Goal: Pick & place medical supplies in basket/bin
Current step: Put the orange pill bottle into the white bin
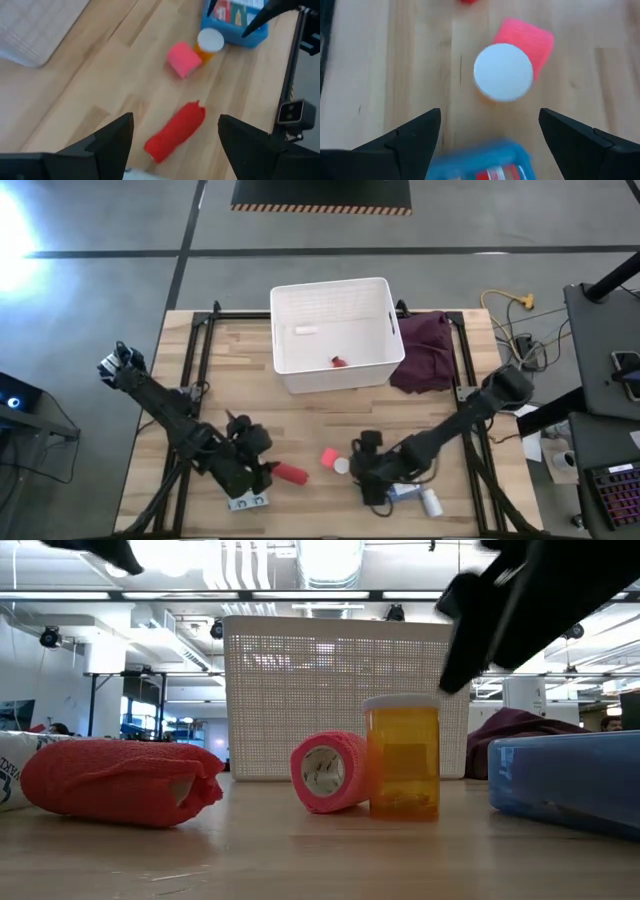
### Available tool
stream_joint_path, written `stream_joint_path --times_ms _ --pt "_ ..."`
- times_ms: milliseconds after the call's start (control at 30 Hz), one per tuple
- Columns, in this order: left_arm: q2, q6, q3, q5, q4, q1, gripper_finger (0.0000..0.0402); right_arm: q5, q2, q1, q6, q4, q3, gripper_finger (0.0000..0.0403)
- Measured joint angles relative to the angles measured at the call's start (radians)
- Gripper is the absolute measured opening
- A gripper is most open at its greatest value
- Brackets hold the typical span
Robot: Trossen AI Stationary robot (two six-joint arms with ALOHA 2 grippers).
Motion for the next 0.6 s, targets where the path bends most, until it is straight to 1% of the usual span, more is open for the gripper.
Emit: stream_joint_path --times_ms 100,200,267,467,600 --pt "-0.018 -0.007 -0.021 0.000 0.001 -0.023 0.0269 -0.003 0.042 -0.024 0.071 0.001 0.019 0.0329" --pt "-0.041 -0.007 -0.041 0.000 0.003 -0.038 0.0269 -0.009 0.052 -0.043 0.145 0.028 0.009 0.0329" --pt "-0.060 -0.007 -0.064 0.001 0.001 -0.048 0.0269 -0.008 0.052 -0.050 0.154 0.068 0.003 0.0329" --pt "-0.128 -0.007 -0.126 0.001 0.002 -0.053 0.0269 -0.008 0.052 -0.073 0.161 0.090 -0.003 0.0329" --pt "-0.177 -0.007 -0.158 0.001 0.002 -0.053 0.0269 -0.027 0.058 -0.086 0.162 0.126 -0.010 0.0329"
